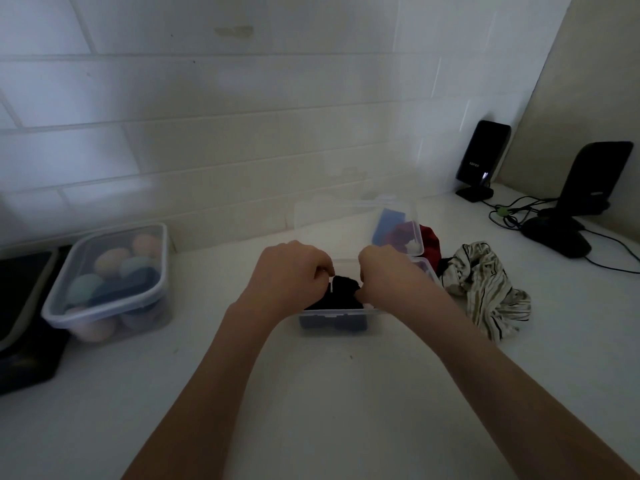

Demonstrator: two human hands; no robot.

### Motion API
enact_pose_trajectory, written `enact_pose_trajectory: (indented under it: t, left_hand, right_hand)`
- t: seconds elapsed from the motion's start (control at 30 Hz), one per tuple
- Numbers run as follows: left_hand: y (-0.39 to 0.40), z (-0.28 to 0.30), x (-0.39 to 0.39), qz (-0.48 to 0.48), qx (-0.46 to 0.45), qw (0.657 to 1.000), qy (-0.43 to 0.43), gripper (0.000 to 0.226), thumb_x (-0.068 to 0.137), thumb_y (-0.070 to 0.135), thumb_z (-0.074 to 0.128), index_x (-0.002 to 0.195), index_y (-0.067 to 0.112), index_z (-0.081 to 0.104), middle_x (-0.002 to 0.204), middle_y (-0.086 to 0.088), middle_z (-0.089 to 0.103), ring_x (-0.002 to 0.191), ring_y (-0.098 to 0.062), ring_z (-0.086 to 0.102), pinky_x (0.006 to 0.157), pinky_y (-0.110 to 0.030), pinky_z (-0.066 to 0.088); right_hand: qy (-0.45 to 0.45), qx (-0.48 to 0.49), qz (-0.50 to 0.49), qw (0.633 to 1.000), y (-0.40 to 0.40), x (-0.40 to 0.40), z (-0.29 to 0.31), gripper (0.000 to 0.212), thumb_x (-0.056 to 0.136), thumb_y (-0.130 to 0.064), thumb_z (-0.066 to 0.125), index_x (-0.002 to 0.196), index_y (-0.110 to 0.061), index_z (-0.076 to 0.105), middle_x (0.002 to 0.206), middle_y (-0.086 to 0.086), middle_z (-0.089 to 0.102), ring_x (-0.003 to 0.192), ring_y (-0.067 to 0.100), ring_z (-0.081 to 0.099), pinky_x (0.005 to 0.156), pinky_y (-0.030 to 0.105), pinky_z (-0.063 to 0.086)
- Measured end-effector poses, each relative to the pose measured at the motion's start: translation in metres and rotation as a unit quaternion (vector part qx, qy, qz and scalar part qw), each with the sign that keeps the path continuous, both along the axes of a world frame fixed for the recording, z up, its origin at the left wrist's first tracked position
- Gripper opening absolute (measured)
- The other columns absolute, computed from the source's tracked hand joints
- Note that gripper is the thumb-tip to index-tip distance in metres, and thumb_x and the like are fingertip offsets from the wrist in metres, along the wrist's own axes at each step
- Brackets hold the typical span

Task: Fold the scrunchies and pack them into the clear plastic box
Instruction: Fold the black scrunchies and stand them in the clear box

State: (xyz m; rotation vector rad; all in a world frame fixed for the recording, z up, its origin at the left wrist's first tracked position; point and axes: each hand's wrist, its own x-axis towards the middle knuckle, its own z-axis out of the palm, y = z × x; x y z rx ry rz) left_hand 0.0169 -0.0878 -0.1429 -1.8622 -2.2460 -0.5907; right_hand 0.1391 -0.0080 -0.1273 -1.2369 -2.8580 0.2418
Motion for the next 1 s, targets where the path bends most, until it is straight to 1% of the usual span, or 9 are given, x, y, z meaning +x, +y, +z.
enact_pose_trajectory:
  t: [0.17, 0.23, 0.33, 0.4, 0.53, 0.63, 0.7, 0.83, 1.0]
  left_hand:
    - [-0.001, 0.001, 0.001, -0.071, 0.017, 0.996, -0.043, 0.030, 0.078, 0.016, 0.054, 0.096, 0.026, 0.075, 0.083, 0.000, 0.077, 0.069, -0.019, 0.065, 0.075, -0.030, 0.044]
    - [-0.001, 0.001, 0.003, -0.075, 0.013, 0.995, -0.062, 0.029, 0.077, 0.019, 0.056, 0.098, 0.025, 0.075, 0.082, 0.001, 0.076, 0.067, -0.016, 0.065, 0.073, -0.025, 0.042]
    - [-0.001, 0.001, 0.003, -0.075, -0.020, 0.991, -0.109, 0.025, 0.077, 0.021, 0.060, 0.098, 0.023, 0.074, 0.086, 0.002, 0.076, 0.075, -0.014, 0.068, 0.071, -0.023, 0.049]
    - [-0.001, 0.002, 0.002, -0.091, -0.043, 0.986, -0.135, 0.025, 0.076, 0.015, 0.063, 0.096, 0.023, 0.075, 0.090, 0.002, 0.076, 0.080, -0.012, 0.069, 0.076, -0.026, 0.053]
    - [0.003, 0.002, -0.003, -0.085, -0.050, 0.978, -0.186, 0.027, 0.072, 0.001, 0.069, 0.090, 0.020, 0.077, 0.088, 0.001, 0.076, 0.075, -0.008, 0.068, 0.071, -0.008, 0.048]
    - [0.003, 0.003, -0.003, -0.070, -0.045, 0.972, -0.218, 0.025, 0.073, -0.003, 0.069, 0.086, 0.017, 0.077, 0.085, -0.001, 0.075, 0.071, -0.008, 0.069, 0.074, -0.015, 0.053]
    - [0.003, 0.005, 0.000, -0.064, -0.059, 0.977, -0.194, 0.023, 0.075, -0.002, 0.067, 0.086, 0.016, 0.075, 0.090, -0.003, 0.074, 0.075, -0.009, 0.068, 0.076, -0.022, 0.054]
    - [0.004, 0.007, 0.003, -0.045, -0.085, 0.995, -0.033, 0.013, 0.080, 0.019, 0.067, 0.091, 0.024, 0.073, 0.102, 0.004, 0.065, 0.095, -0.014, 0.055, 0.076, -0.029, 0.048]
    - [0.005, 0.009, 0.004, 0.003, -0.137, 0.990, -0.013, 0.016, 0.083, 0.029, 0.061, 0.094, 0.031, 0.073, 0.091, 0.000, 0.069, 0.080, -0.018, 0.062, 0.069, -0.028, 0.049]
  right_hand:
    - [-0.007, 0.000, -0.005, 1.000, 0.000, -0.006, -0.004, 0.029, 0.082, -0.007, 0.059, 0.062, -0.013, 0.038, 0.059, 0.002, 0.038, 0.058, 0.018, 0.045, 0.059, 0.028, 0.039]
    - [-0.008, -0.012, -0.014, 1.000, 0.002, -0.008, -0.006, 0.030, 0.082, -0.007, 0.058, 0.060, -0.013, 0.039, 0.059, 0.002, 0.039, 0.051, 0.014, 0.040, 0.058, 0.028, 0.039]
    - [0.012, -0.046, -0.016, 0.999, 0.005, -0.006, -0.005, 0.007, 0.082, -0.011, 0.061, 0.080, -0.005, 0.059, 0.064, 0.006, 0.051, 0.059, 0.019, 0.052, 0.062, 0.029, 0.048]
    - [0.029, -0.097, -0.009, 0.995, 0.008, -0.003, -0.002, 0.021, 0.080, -0.015, 0.065, 0.096, -0.001, 0.067, 0.078, 0.013, 0.067, 0.071, 0.027, 0.065, 0.072, 0.034, 0.057]
    - [0.043, -0.182, 0.020, 0.982, 0.013, 0.004, 0.002, 0.027, 0.076, -0.017, 0.071, 0.101, -0.007, 0.071, 0.091, 0.017, 0.073, 0.083, 0.029, 0.071, 0.078, 0.036, 0.059]
    - [0.047, -0.199, 0.036, 0.978, 0.016, 0.008, 0.003, 0.029, 0.075, -0.018, 0.073, 0.103, -0.013, 0.069, 0.097, 0.012, 0.073, 0.088, 0.027, 0.069, 0.075, 0.033, 0.056]
    - [0.043, -0.195, 0.040, 0.979, 0.016, 0.009, 0.003, 0.033, 0.075, -0.019, 0.074, 0.106, -0.017, 0.065, 0.099, 0.005, 0.071, 0.086, 0.022, 0.067, 0.069, 0.029, 0.055]
    - [0.044, -0.148, 0.072, 0.985, 0.013, 0.003, 0.000, 0.037, 0.079, -0.018, 0.071, 0.115, -0.020, 0.063, 0.076, -0.010, 0.053, 0.060, 0.006, 0.056, 0.057, 0.020, 0.049]
    - [-0.020, -0.139, 0.114, 0.983, 0.012, 0.007, 0.001, 0.038, 0.086, -0.034, 0.063, 0.124, -0.027, 0.061, 0.074, -0.008, 0.062, 0.062, 0.010, 0.058, 0.055, 0.019, 0.042]
